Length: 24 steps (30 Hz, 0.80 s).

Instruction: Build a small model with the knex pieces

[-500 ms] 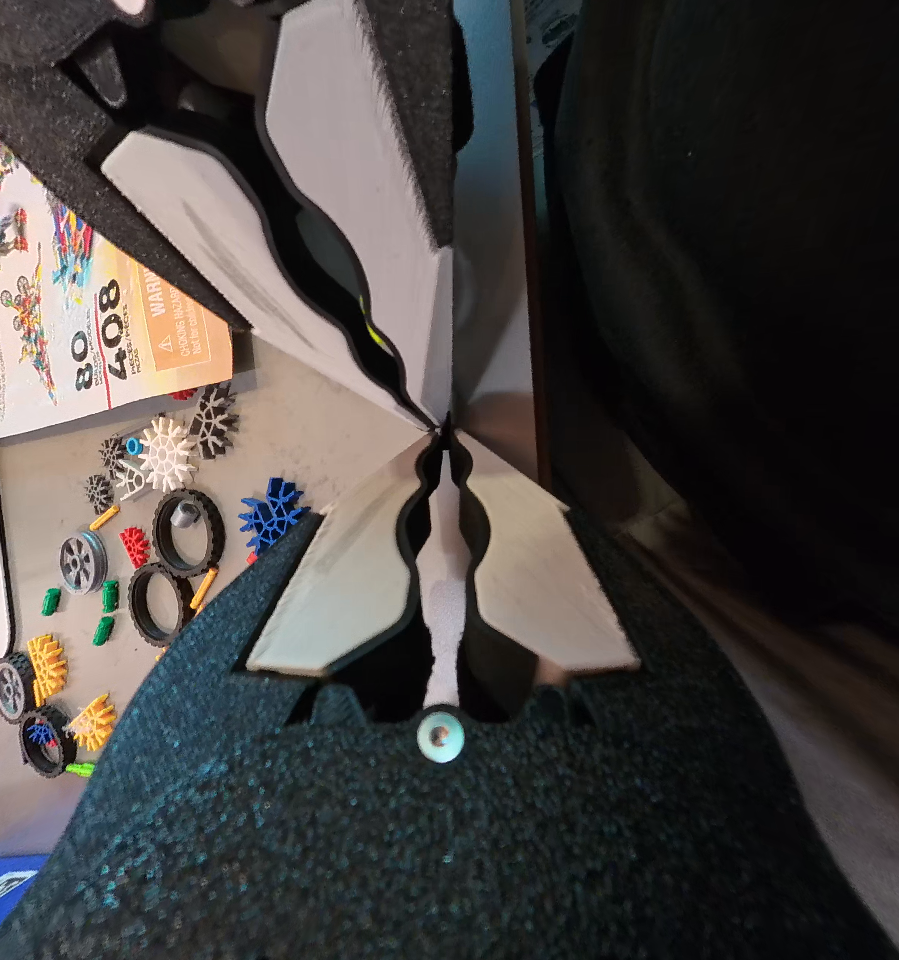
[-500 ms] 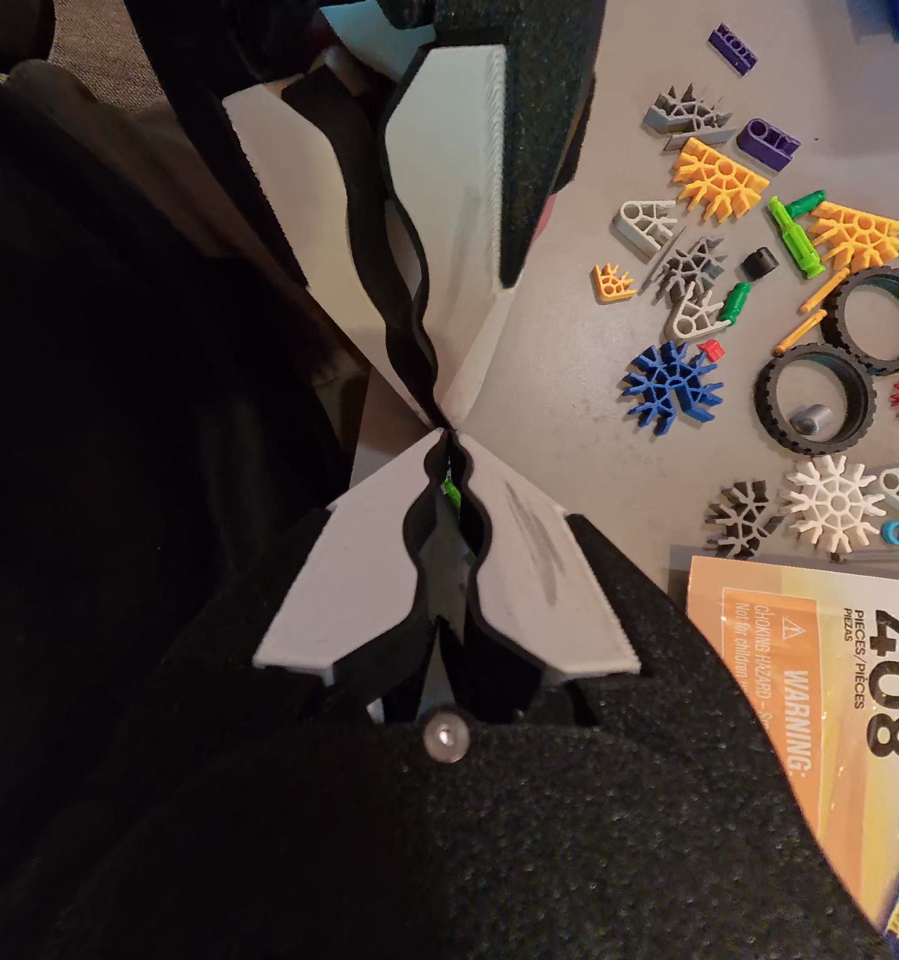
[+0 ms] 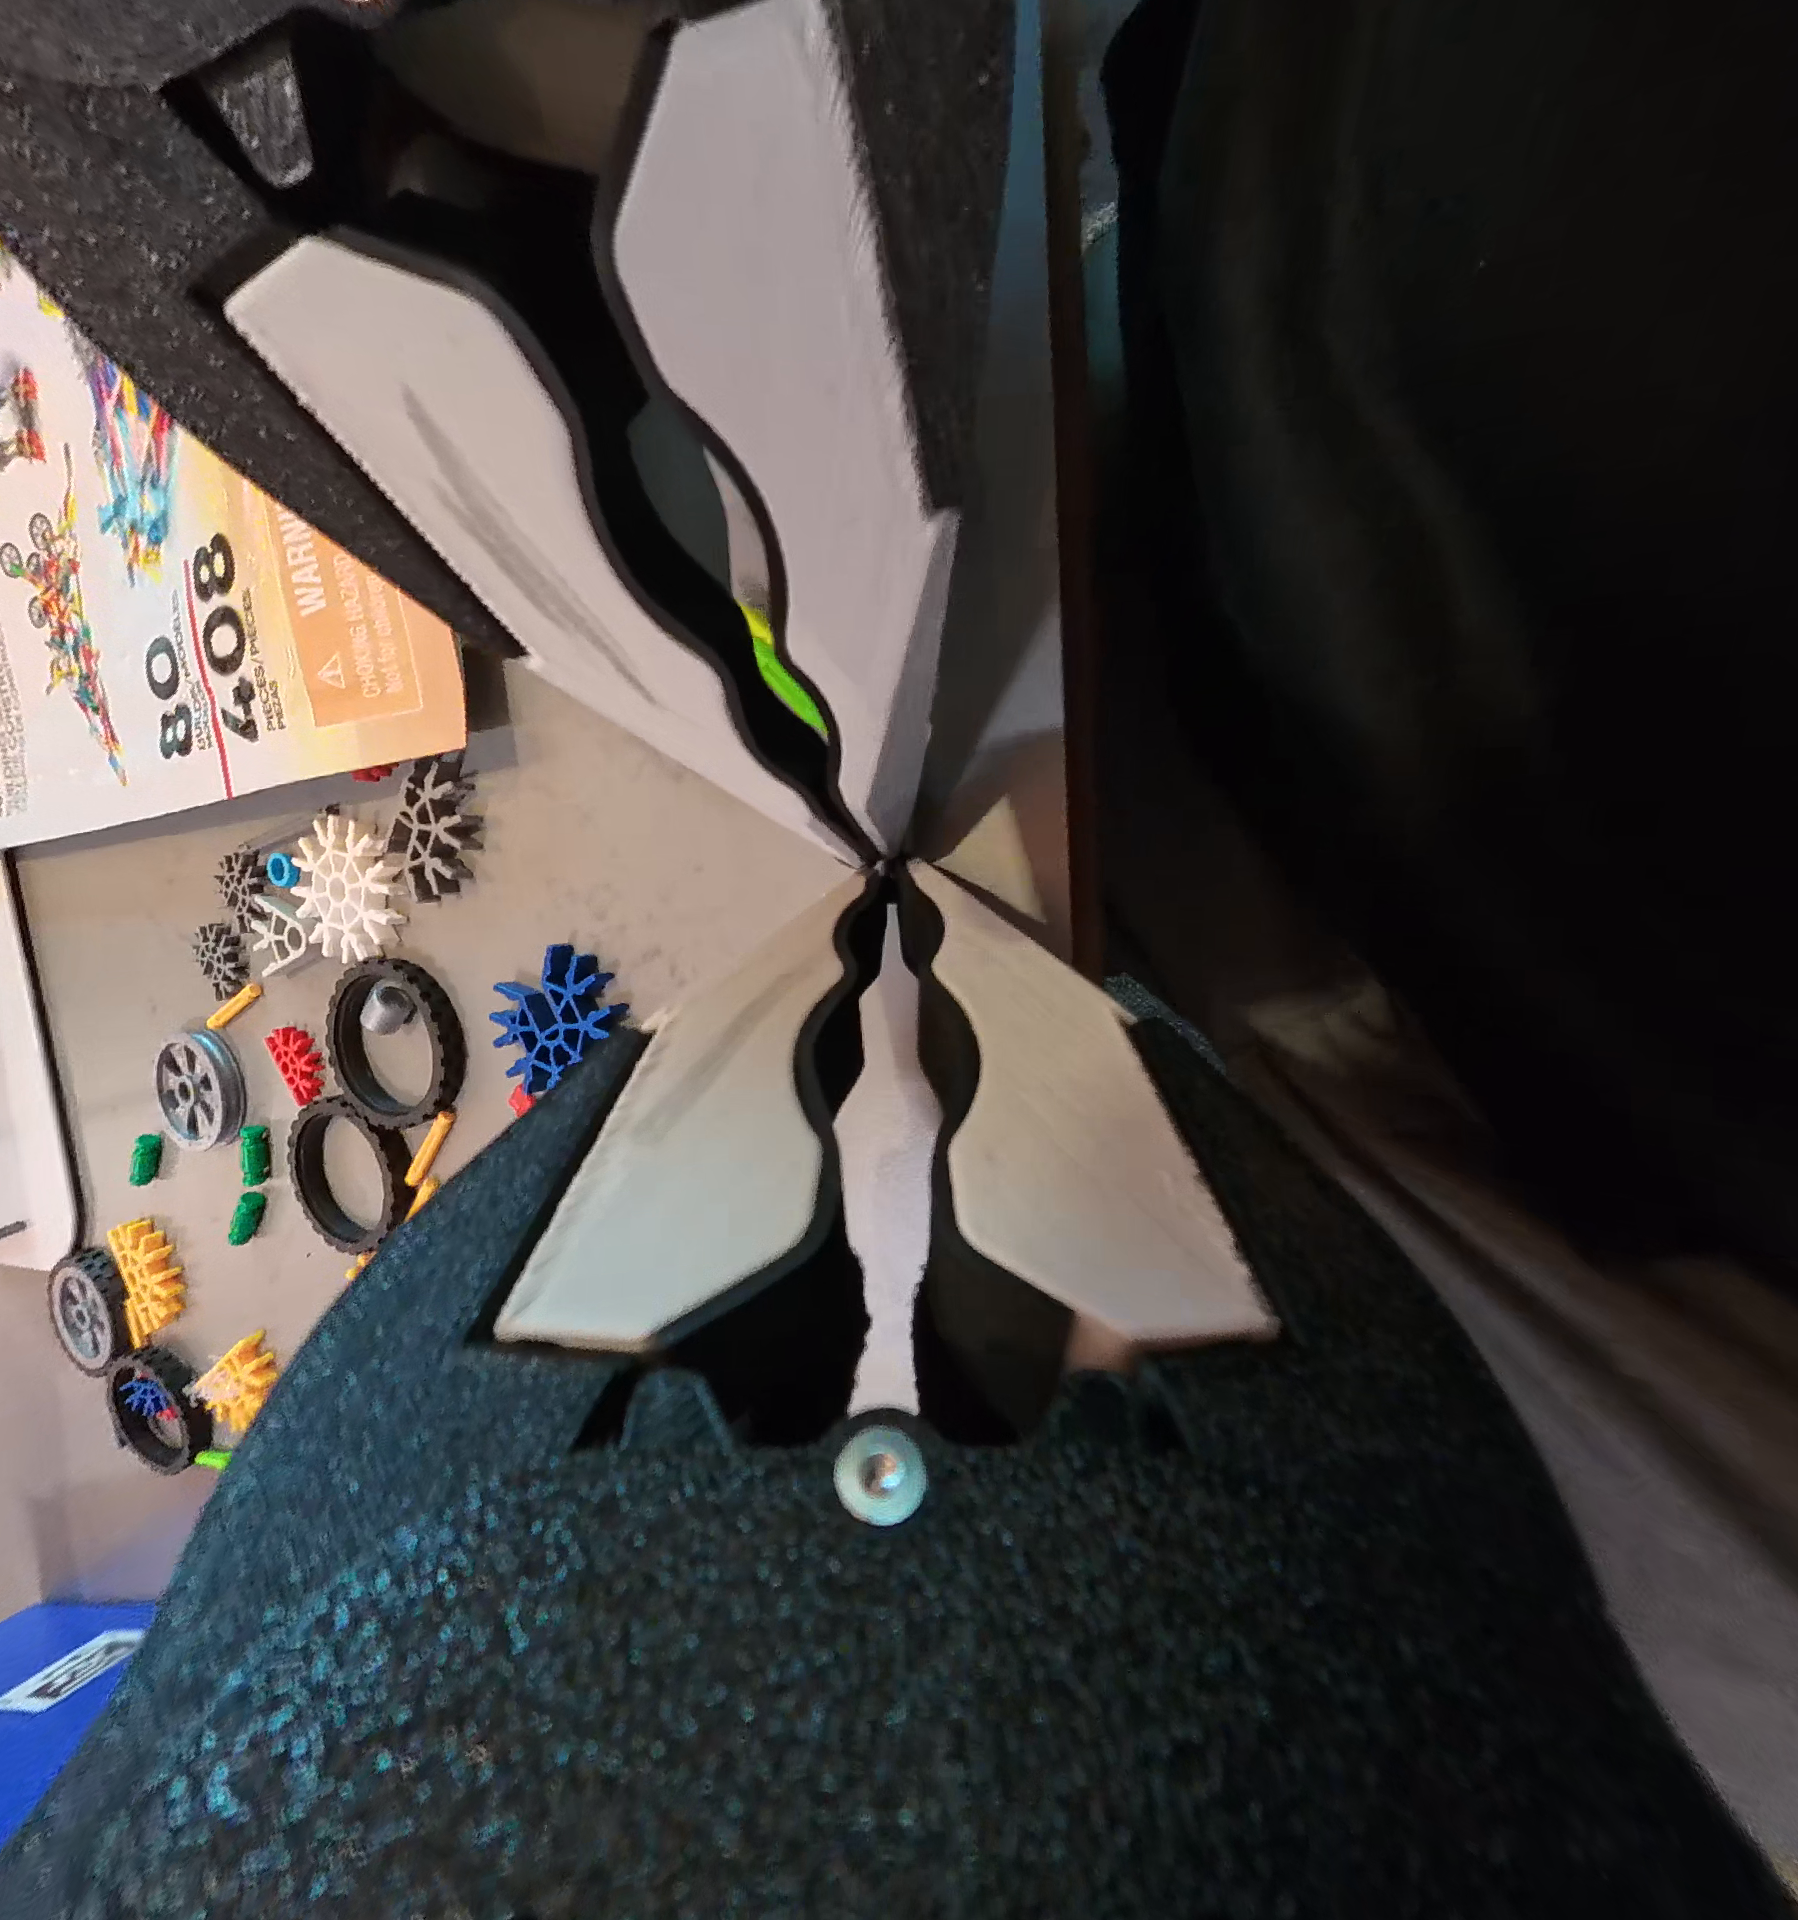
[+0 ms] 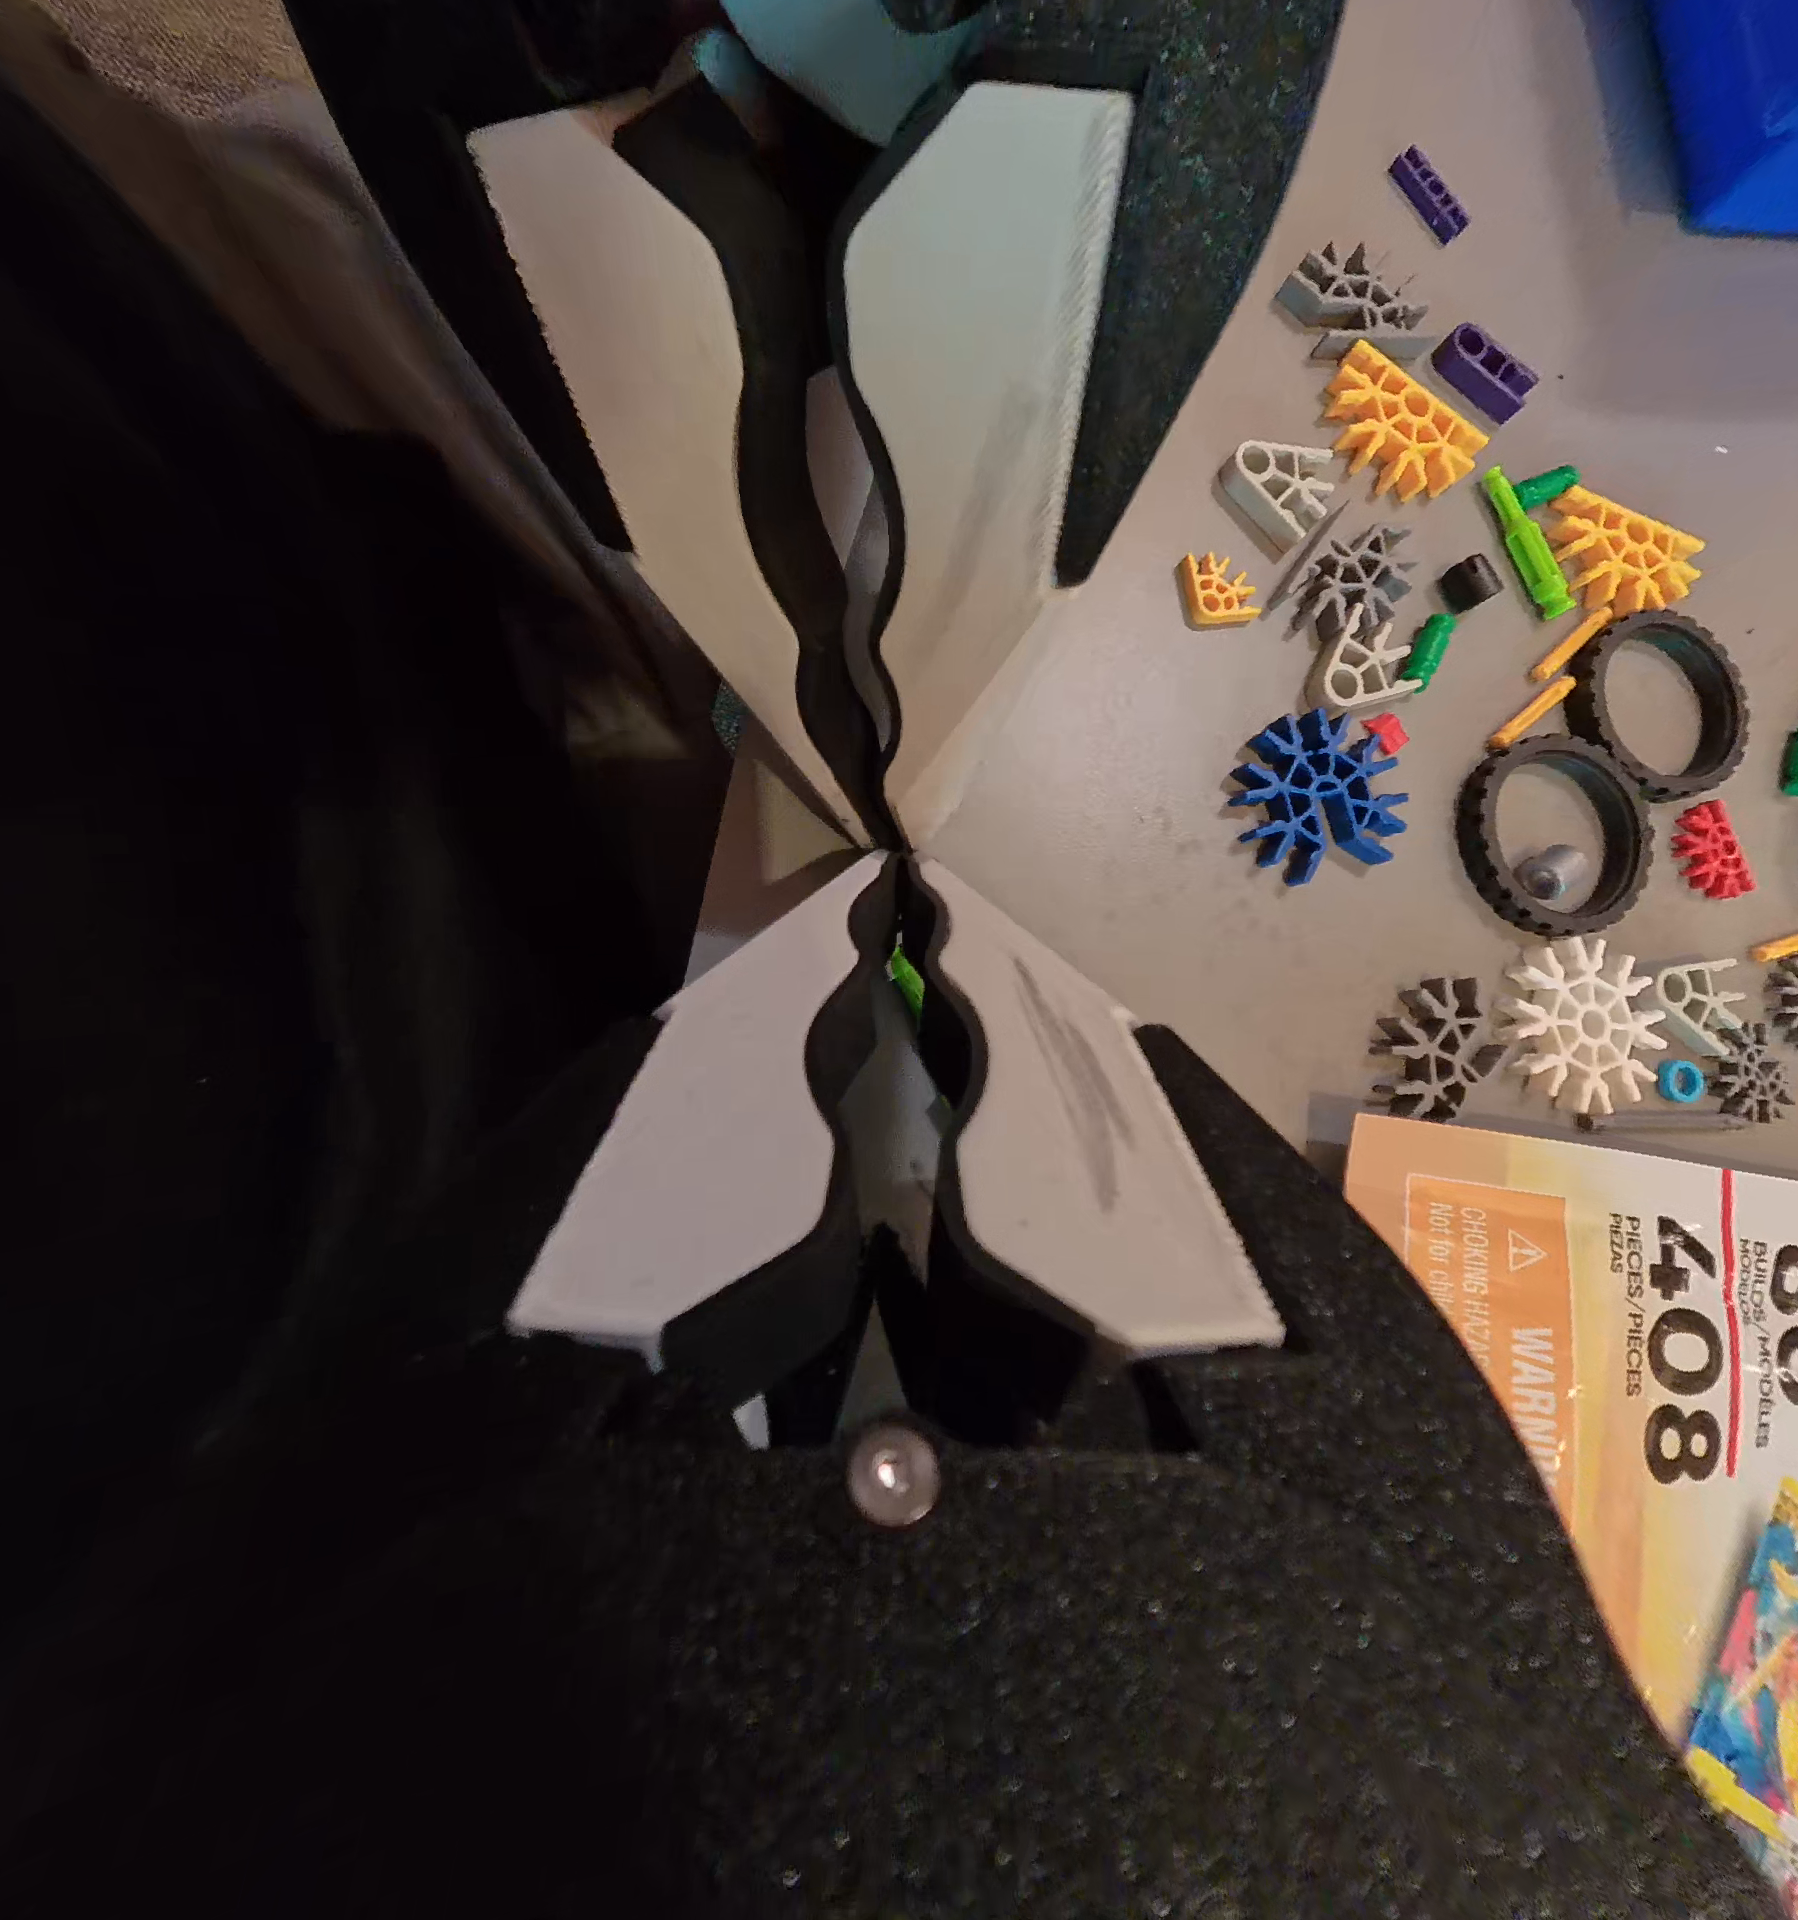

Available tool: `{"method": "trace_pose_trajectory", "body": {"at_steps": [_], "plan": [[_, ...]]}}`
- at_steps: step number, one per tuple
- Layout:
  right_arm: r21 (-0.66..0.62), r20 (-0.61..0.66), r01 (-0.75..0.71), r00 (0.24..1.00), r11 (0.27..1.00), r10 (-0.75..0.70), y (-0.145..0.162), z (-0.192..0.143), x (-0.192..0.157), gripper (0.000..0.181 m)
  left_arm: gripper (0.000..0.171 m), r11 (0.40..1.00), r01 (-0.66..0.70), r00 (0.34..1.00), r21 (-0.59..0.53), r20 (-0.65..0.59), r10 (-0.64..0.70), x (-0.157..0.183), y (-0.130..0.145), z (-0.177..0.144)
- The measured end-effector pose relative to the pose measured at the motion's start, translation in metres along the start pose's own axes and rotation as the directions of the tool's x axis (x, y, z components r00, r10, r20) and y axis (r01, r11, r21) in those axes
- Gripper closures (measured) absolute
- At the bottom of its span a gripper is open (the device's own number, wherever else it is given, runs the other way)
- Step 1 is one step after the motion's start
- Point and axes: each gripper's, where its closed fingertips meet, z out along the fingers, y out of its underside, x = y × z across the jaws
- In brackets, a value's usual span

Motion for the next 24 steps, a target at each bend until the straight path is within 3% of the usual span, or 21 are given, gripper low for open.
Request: {"method": "trace_pose_trajectory", "body": {"at_steps": [6,12,24], "plan": [[0.037,-0.02,-0.004,1.0,0.999,0.005,0.0,0.0,0.0,0.181,0.171,0.997,-0.035,0.999,-0.074,0.021,0.037,0.0,0.0,0.0],[0.132,-0.007,-0.095,0.995,0.987,0.097,-0.004,-0.013,0.003,0.181,0.171,0.998,-0.005,0.998,-0.058,0.06,0.008,-0.003,-0.004,0.003],[0.058,-0.021,-0.047,0.999,0.997,0.049,0.009,-0.011,0.004,0.181,0.169,0.998,0.033,0.996,-0.049,0.084,-0.029,-0.007,-0.003,0.003]]}}
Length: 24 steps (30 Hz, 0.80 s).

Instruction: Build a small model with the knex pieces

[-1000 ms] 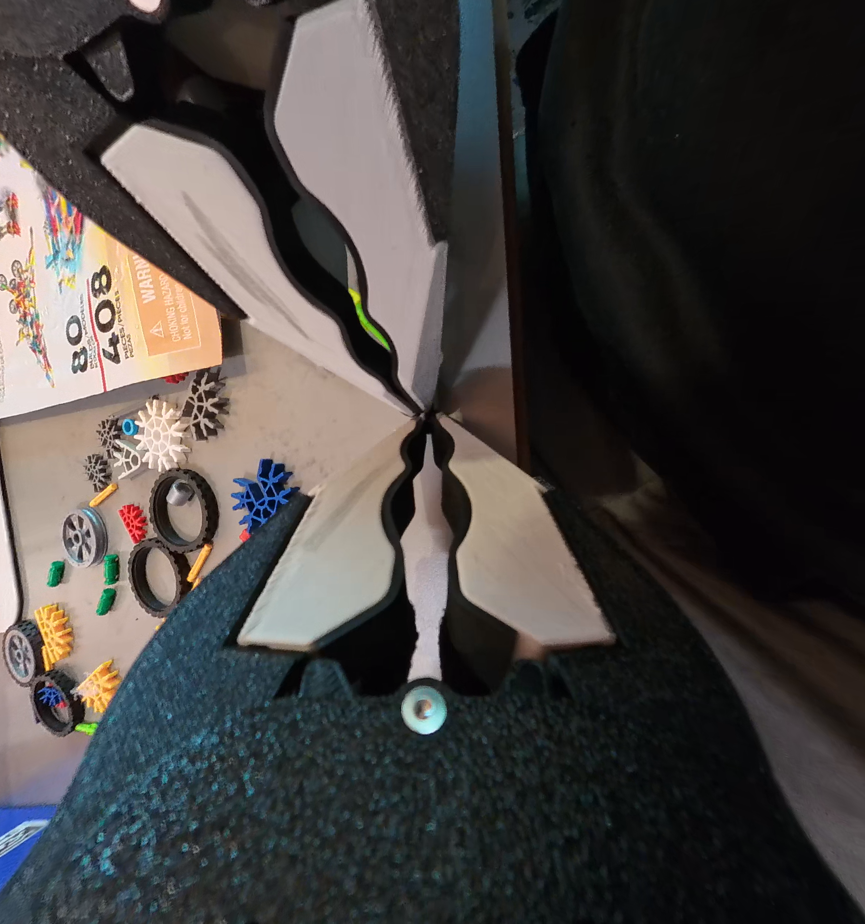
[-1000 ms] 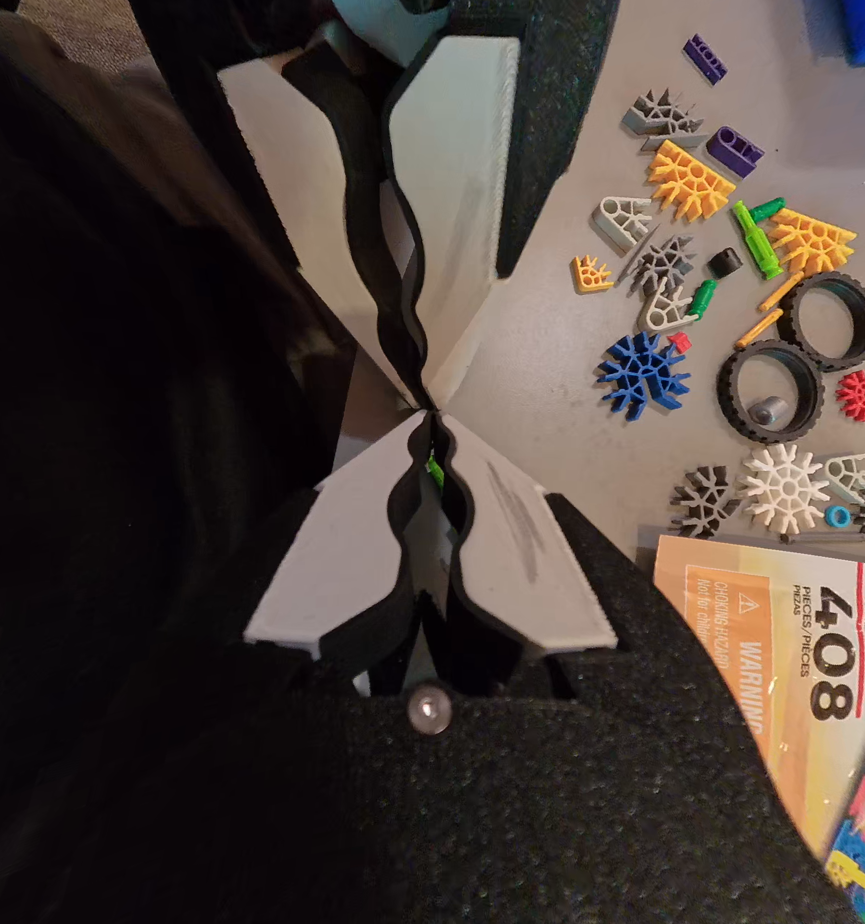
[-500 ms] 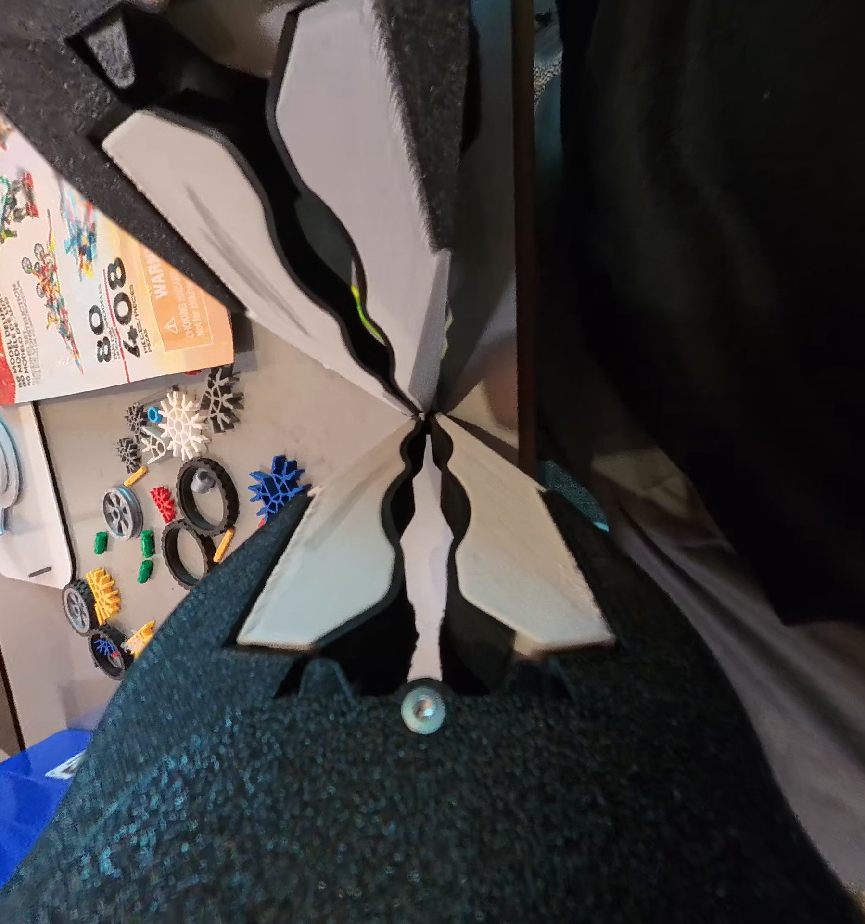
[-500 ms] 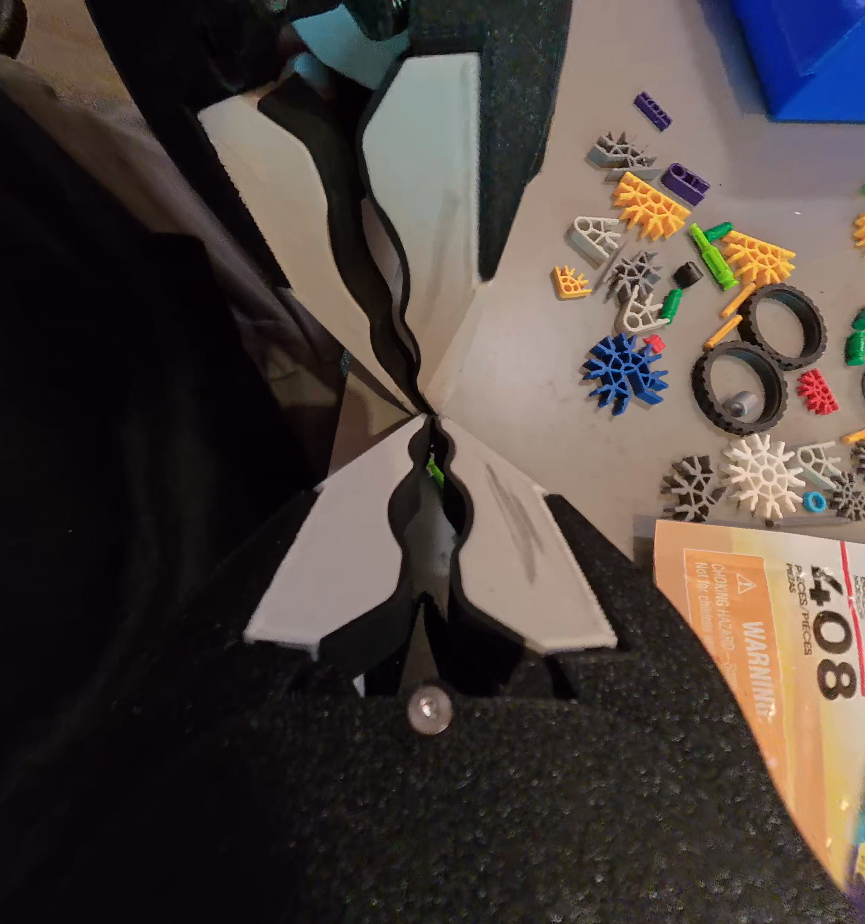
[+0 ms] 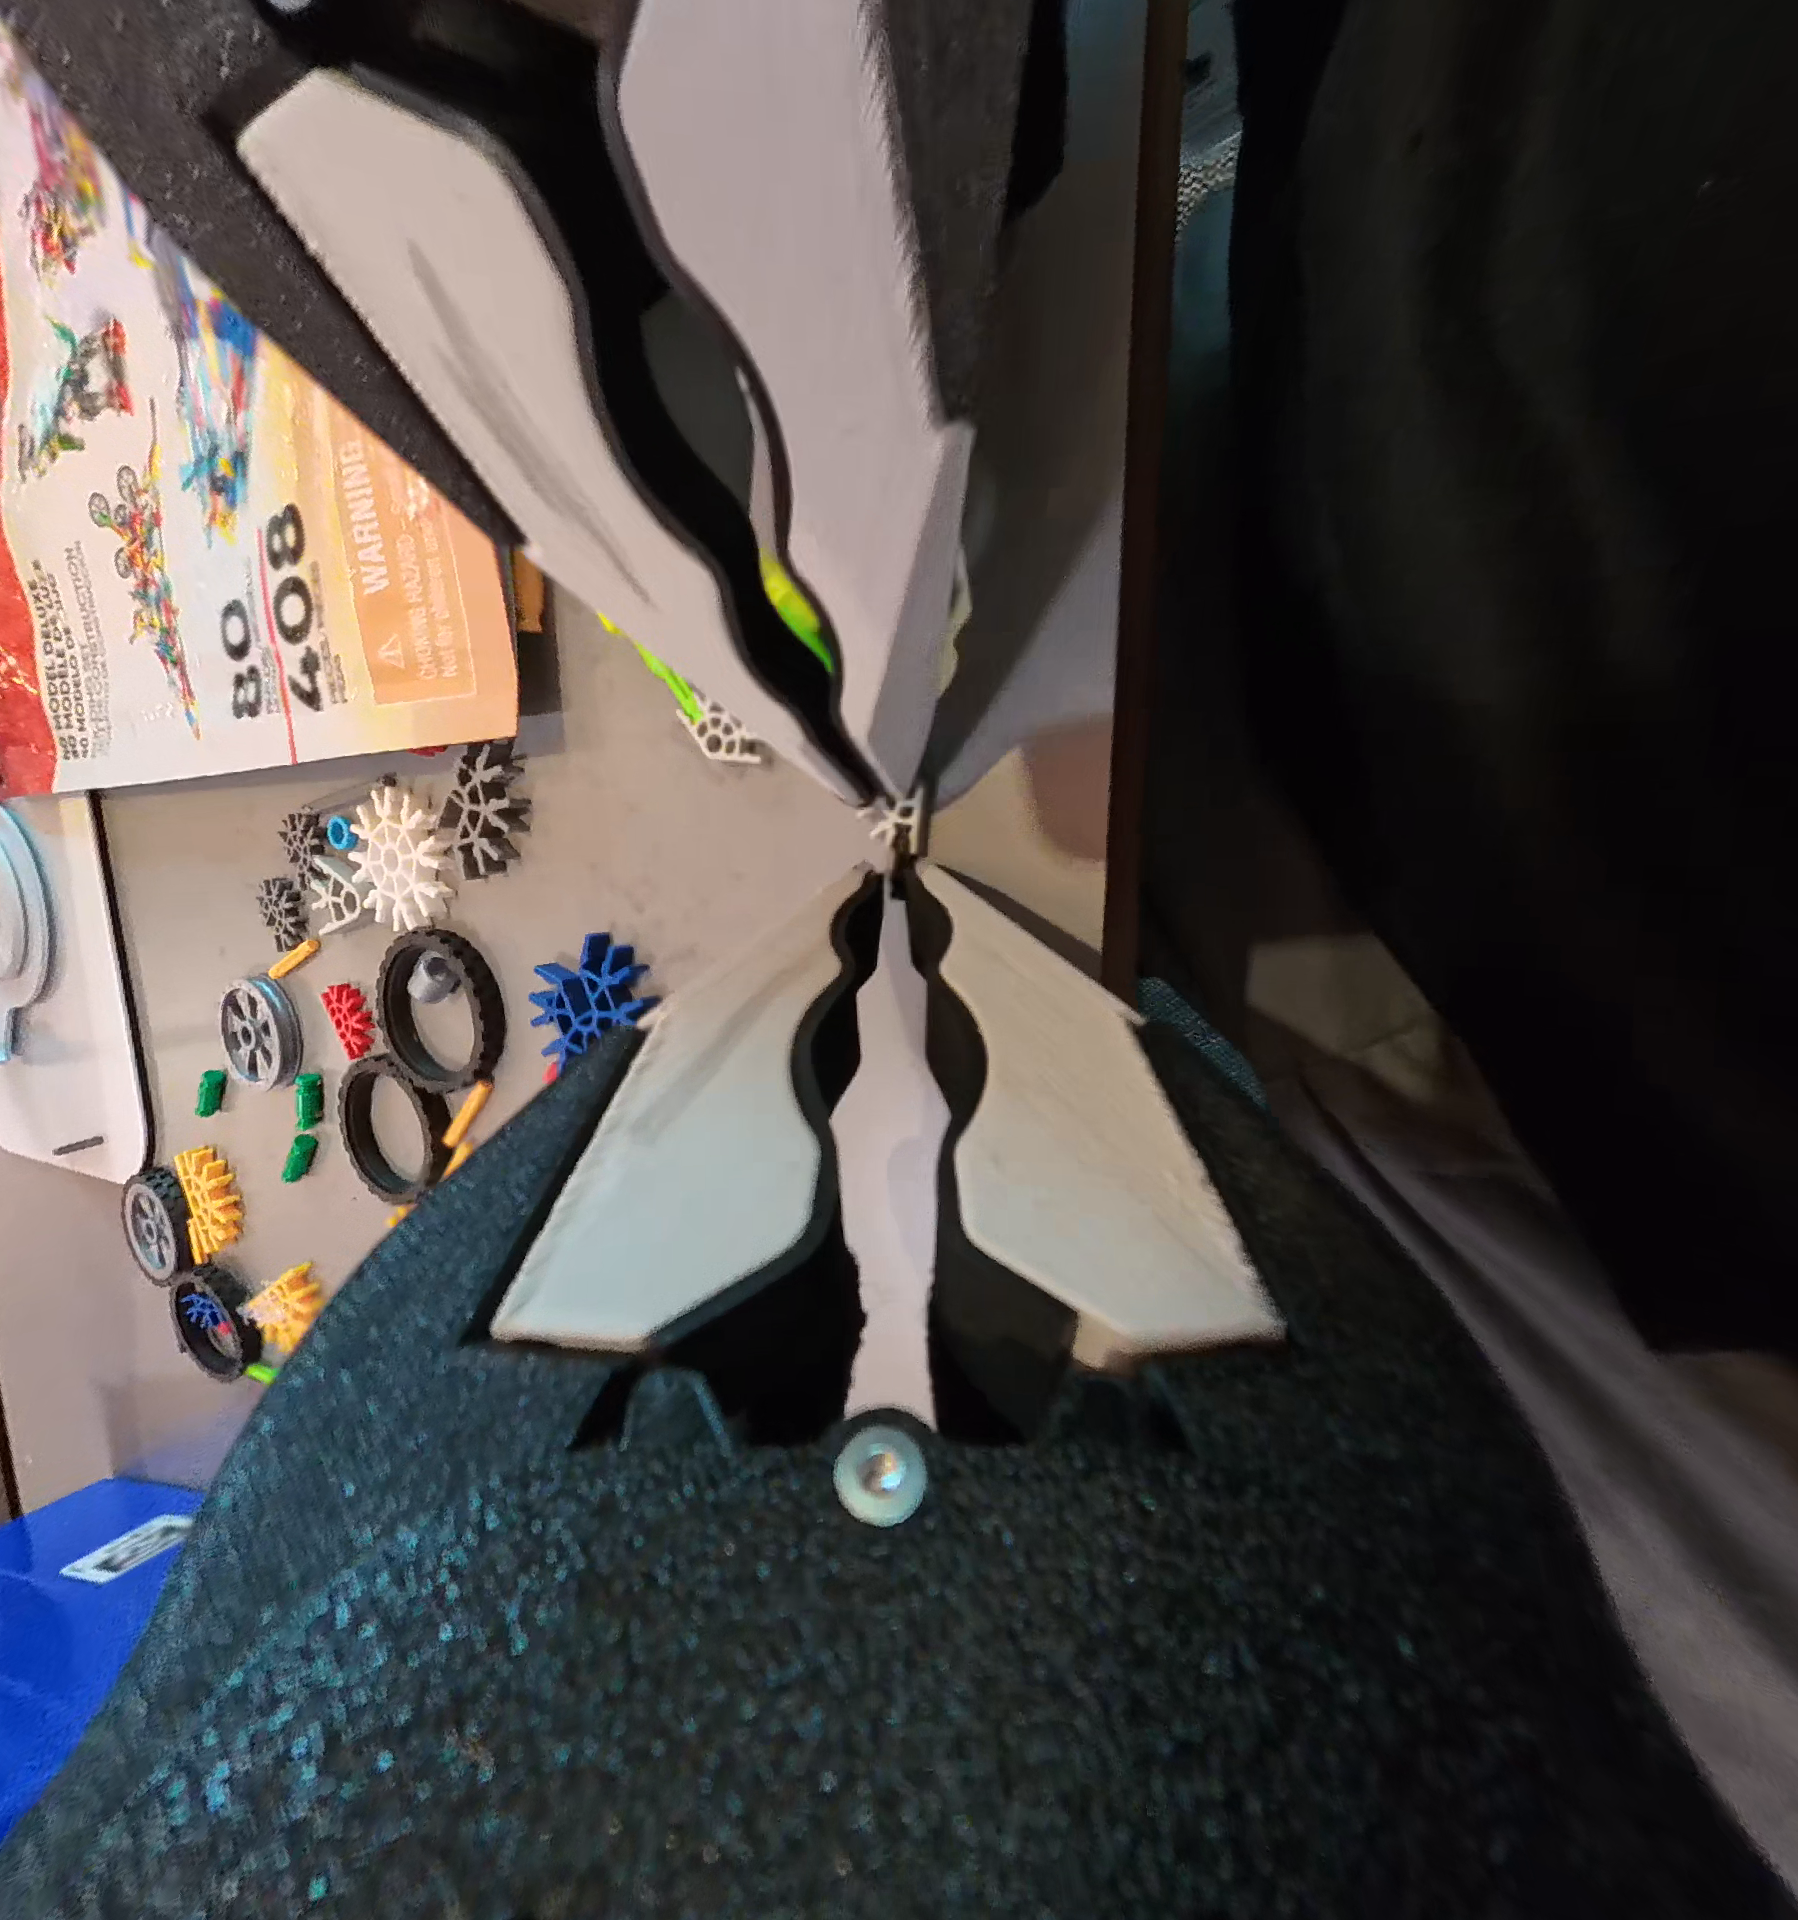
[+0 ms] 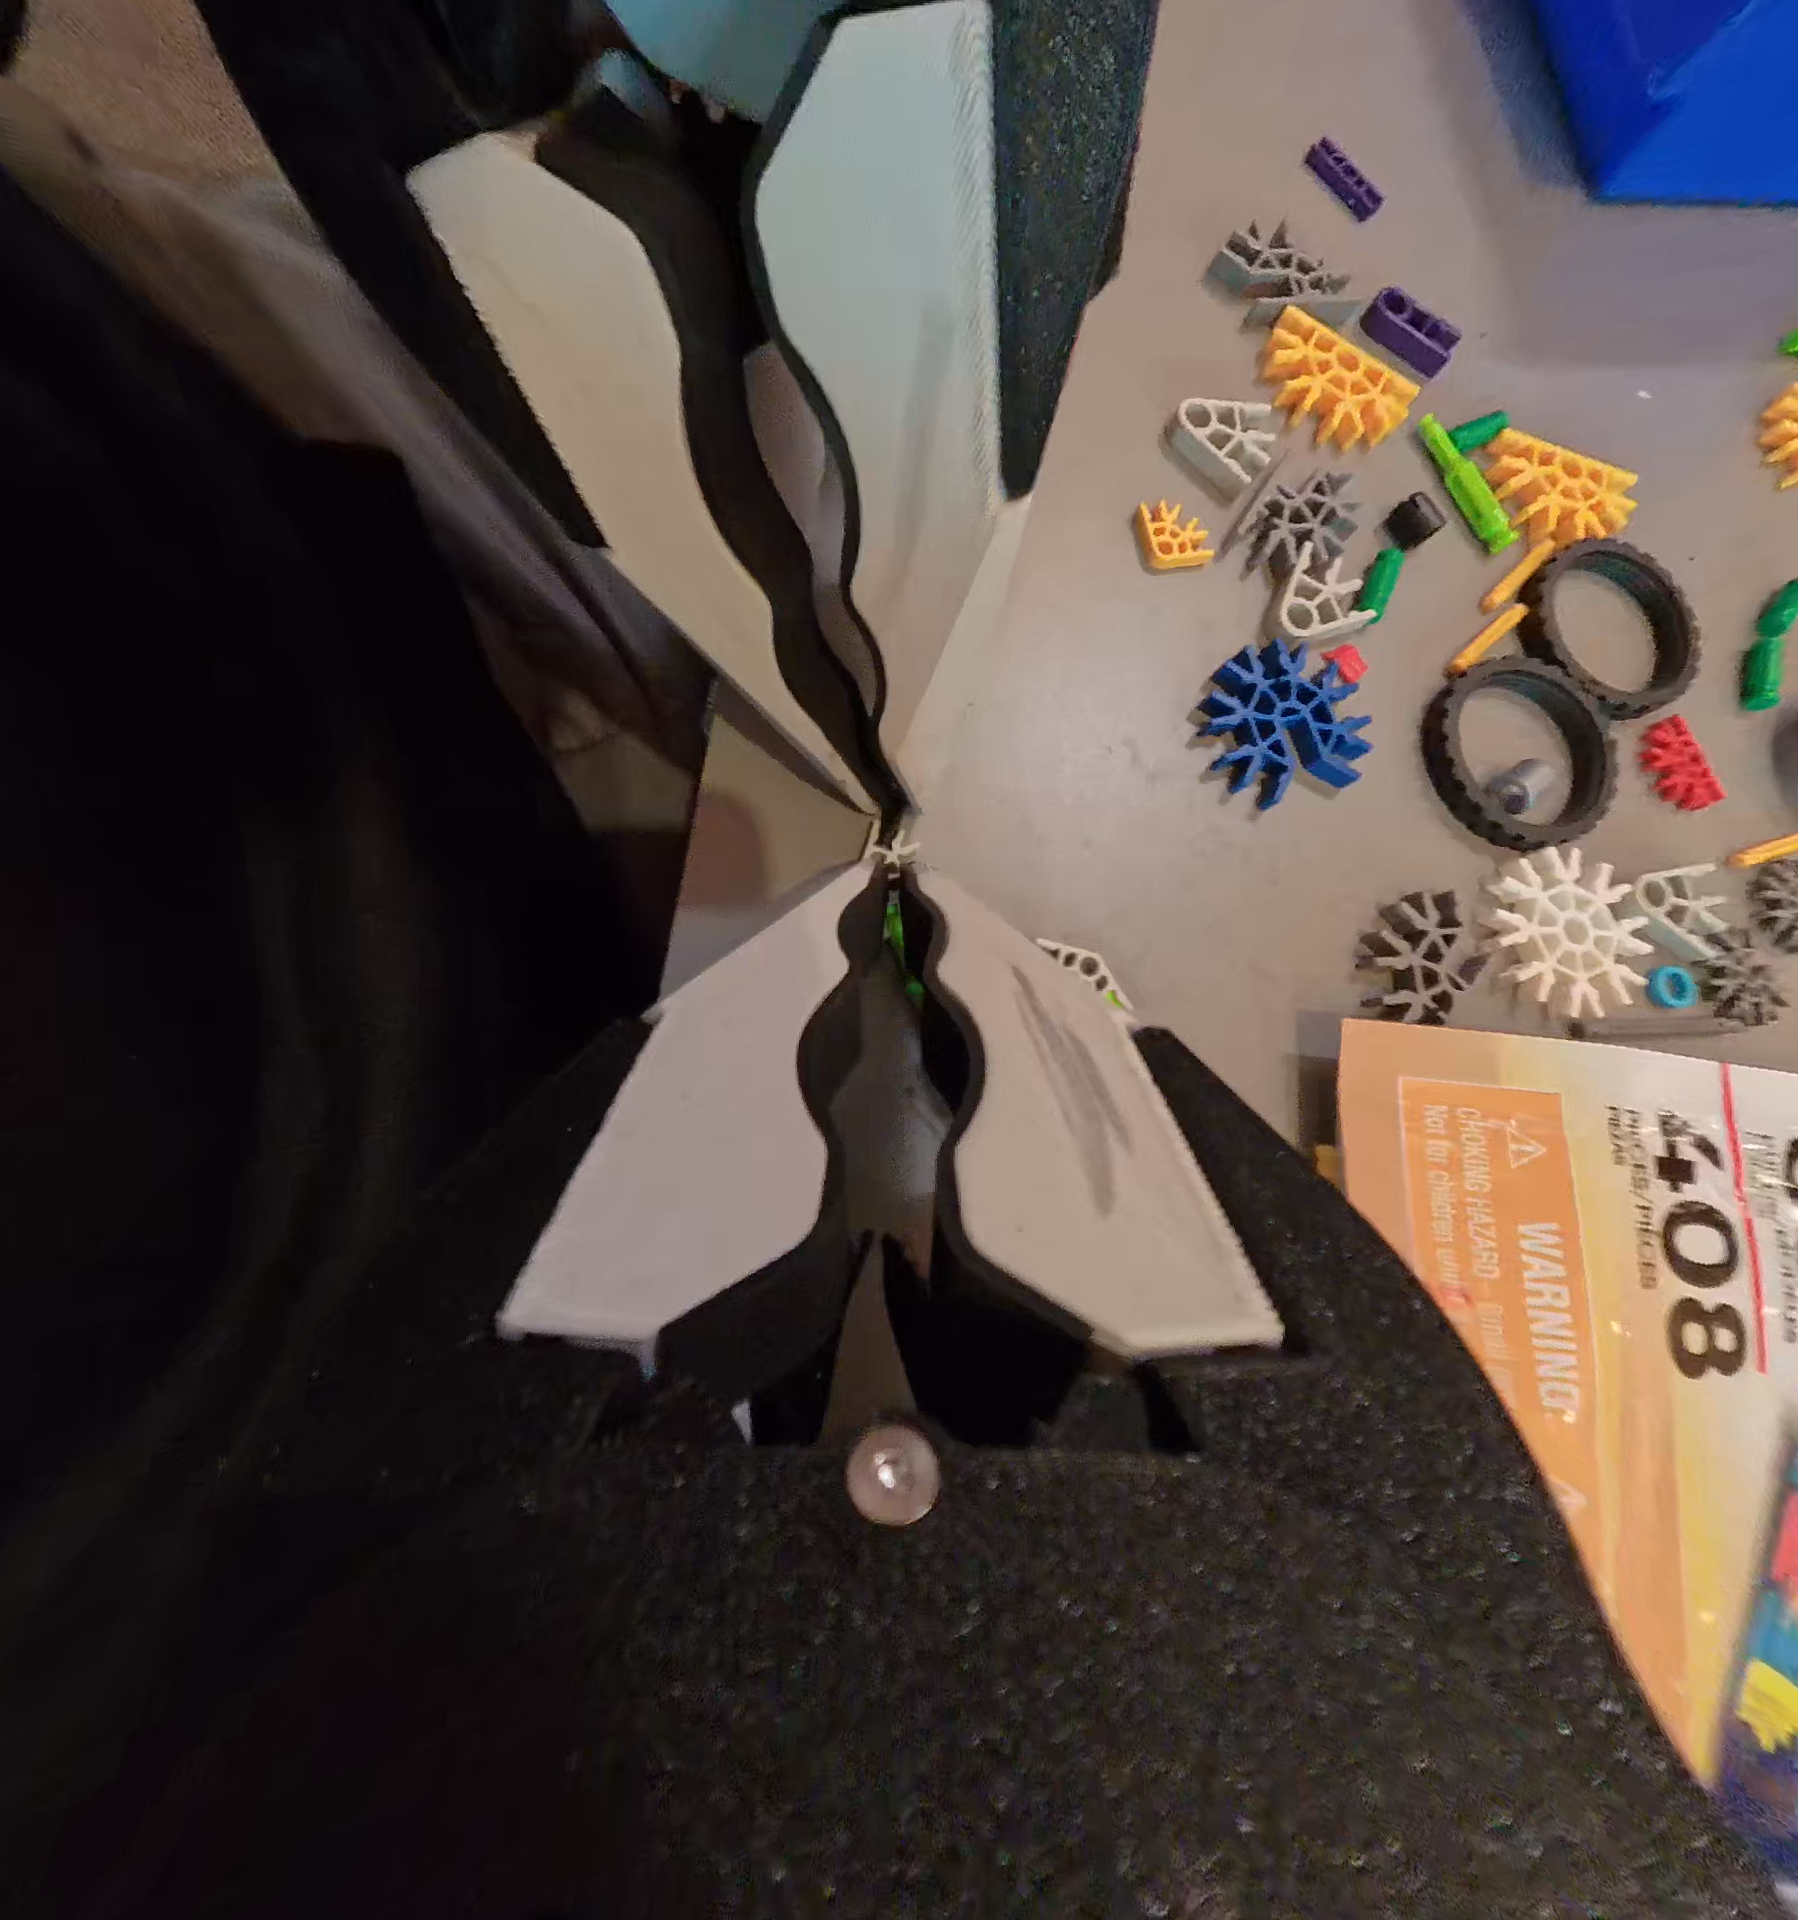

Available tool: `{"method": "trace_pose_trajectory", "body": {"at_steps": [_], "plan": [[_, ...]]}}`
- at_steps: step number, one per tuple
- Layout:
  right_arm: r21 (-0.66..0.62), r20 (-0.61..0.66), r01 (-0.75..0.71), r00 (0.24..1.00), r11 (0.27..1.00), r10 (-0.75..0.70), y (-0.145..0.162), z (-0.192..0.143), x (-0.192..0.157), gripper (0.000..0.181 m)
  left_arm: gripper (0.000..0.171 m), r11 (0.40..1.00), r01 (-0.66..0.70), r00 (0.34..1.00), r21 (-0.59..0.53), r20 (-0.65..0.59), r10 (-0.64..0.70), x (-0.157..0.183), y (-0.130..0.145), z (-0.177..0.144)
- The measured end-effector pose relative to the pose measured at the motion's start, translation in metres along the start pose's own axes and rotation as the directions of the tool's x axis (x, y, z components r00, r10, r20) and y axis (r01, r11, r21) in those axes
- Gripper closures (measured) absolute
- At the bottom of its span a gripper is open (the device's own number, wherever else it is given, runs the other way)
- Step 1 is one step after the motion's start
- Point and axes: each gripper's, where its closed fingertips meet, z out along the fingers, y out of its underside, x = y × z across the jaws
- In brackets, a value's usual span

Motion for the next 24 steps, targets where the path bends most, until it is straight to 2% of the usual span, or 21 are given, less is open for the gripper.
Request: {"method": "trace_pose_trajectory", "body": {"at_steps": [6,15,19,22,24], "plan": [[0.01,0.001,-0.026,1.0,1.0,0.026,0.0,-0.005,0.002,0.174,0.163,0.996,0.075,0.997,0.038,-0.03,-0.074,0.003,0.005,-0.008],[-0.009,0.029,-0.096,0.995,0.995,0.096,0.007,-0.022,0.001,0.164,0.159,0.984,0.158,0.987,0.076,-0.001,-0.159,-0.004,0.012,-0.011],[-0.067,0.033,-0.071,0.997,0.995,0.073,0.02,-0.014,-0.008,0.164,0.158,0.983,0.163,0.986,0.09,0.004,-0.164,-0.004,0.011,-0.008],[-0.076,0.01,-0.045,0.999,0.996,0.046,0.021,-0.014,-0.005,0.176,0.158,0.978,0.179,0.983,0.103,0.013,-0.181,-0.007,0.011,-0.007],[-0.097,0.005,-0.027,1.0,0.995,0.027,0.023,-0.015,-0.003,0.176,0.158,0.977,0.182,0.983,0.107,0.017,-0.185,-0.007,0.011,-0.006]]}}
